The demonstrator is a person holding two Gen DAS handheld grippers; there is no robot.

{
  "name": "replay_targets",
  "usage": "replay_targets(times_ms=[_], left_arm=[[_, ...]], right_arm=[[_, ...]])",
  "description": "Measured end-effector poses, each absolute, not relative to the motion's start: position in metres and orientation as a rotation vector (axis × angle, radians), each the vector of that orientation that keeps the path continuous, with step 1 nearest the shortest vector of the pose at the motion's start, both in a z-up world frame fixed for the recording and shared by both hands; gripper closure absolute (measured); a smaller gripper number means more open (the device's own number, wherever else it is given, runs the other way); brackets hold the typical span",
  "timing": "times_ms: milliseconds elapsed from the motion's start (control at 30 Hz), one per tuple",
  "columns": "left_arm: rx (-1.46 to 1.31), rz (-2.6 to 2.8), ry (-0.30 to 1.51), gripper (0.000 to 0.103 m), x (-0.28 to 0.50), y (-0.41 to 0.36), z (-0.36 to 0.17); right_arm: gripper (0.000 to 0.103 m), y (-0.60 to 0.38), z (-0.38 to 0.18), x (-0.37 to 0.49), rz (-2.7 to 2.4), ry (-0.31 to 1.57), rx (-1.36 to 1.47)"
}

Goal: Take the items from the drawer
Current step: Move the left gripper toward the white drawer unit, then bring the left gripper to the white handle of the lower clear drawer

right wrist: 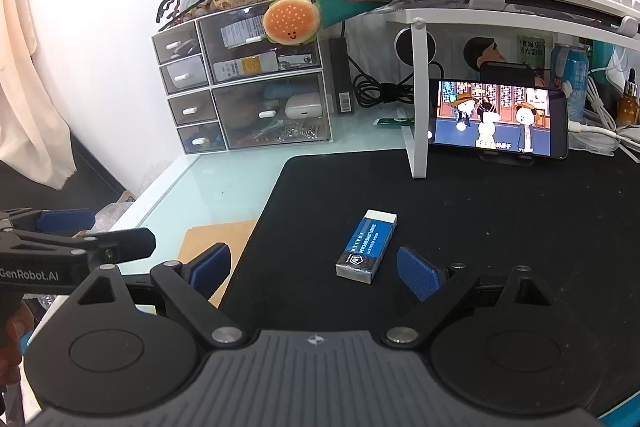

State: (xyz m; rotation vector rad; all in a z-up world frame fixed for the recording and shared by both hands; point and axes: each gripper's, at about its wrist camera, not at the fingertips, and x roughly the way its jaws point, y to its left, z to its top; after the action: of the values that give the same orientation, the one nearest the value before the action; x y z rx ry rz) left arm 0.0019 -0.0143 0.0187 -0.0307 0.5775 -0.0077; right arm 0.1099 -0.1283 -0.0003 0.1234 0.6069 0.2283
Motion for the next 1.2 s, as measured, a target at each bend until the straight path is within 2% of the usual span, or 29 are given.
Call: replay_targets(times_ms=[467,1000,1200], left_arm=[[-0.03,-0.035,0.576,0.0,0.002,-0.024,0.028],[-0.049,-0.012,0.484,0.001,0.001,-0.035,0.065],[-0.033,0.004,0.481,0.004,0.009,-0.043,0.078]], right_arm=[[0.009,-0.142,0.01,0.099,0.234,0.561,0.162],[0.009,-0.157,0.022,0.099,0.25,0.534,0.178],[0.009,-0.165,0.027,0.1,0.253,0.528,0.198]])
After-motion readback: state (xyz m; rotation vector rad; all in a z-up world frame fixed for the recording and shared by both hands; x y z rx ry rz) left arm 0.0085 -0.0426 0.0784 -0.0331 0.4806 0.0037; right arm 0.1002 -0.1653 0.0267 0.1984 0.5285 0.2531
